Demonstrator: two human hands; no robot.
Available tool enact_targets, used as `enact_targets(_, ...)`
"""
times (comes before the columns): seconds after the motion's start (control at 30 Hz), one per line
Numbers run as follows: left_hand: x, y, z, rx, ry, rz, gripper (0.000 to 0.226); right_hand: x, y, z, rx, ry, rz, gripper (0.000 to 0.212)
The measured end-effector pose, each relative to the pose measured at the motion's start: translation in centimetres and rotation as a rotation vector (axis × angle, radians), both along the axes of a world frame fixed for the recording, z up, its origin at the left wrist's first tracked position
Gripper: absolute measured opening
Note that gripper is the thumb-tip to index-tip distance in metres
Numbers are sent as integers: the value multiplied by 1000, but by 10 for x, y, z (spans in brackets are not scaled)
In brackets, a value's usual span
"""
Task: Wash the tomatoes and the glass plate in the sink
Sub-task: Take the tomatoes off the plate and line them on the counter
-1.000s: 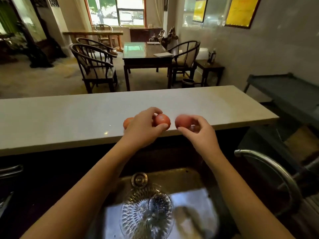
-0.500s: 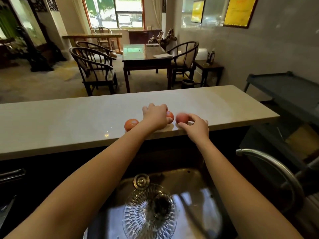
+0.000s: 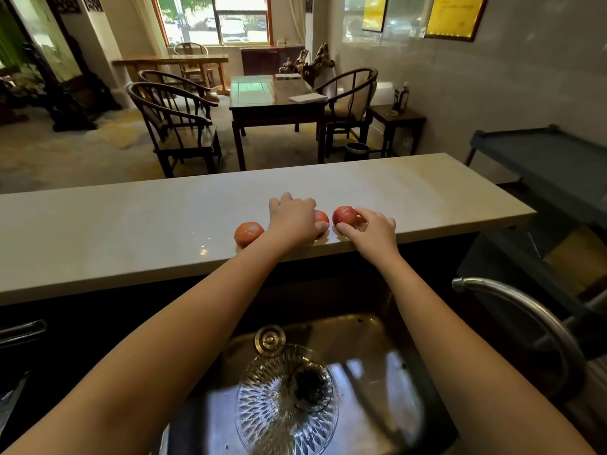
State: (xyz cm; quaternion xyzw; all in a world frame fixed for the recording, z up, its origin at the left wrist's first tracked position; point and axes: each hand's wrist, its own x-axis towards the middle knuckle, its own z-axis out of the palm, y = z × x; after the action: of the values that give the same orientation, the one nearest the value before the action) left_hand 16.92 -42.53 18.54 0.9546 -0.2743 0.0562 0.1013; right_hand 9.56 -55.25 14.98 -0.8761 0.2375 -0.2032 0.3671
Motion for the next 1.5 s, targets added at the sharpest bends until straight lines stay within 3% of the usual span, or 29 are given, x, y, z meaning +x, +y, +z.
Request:
enact_targets(0.2, -6, 3, 1, -34, -30, -28, 43, 0, -1, -2, -9, 11, 11, 54)
enact_targets(0.4, -40, 29, -3, -481, -159, -172, 29, -3, 0, -1, -38, 23, 45, 59)
enact_targets(0.5, -62, 57, -22, -587, -199, -253, 19, -13, 2, 3, -68, -42, 39, 56)
enact_targets(0.57, -74, 75, -52, -608, -116, -262, 17, -29, 8, -3, -36, -186, 25, 43)
enact_targets(0.67, -82, 94, -113, -531, 161, -165, 19, -59, 26, -43, 18, -328, -1, 28)
enact_targets(0.73, -78, 106, -155, -406, 310, -57, 25, -76, 38, -86, 75, -221, 26, 24)
enact_targets(0.9, -72, 148, -249, 86, 693, 100, 56, -101, 47, -185, 212, 336, 191, 34)
enact_targets(1.0, -81, 169, -291, 260, 786, 179, 63, -111, 47, -227, 179, 584, 211, 42)
enact_targets(1.07, -82, 176, -313, 242, 794, 218, 56, -114, 48, -249, 143, 730, 245, 46)
enact_targets(1.2, -85, 181, -339, 206, 855, 347, 68, -117, 49, -280, 103, 873, 250, 49)
enact_targets(1.3, -84, 184, -353, 159, 890, 227, 66, -116, 60, -300, 107, 917, 227, 43)
enact_targets(1.5, -78, 187, -374, -213, 1039, 481, 35, -109, 84, -323, 234, 871, -14, 47)
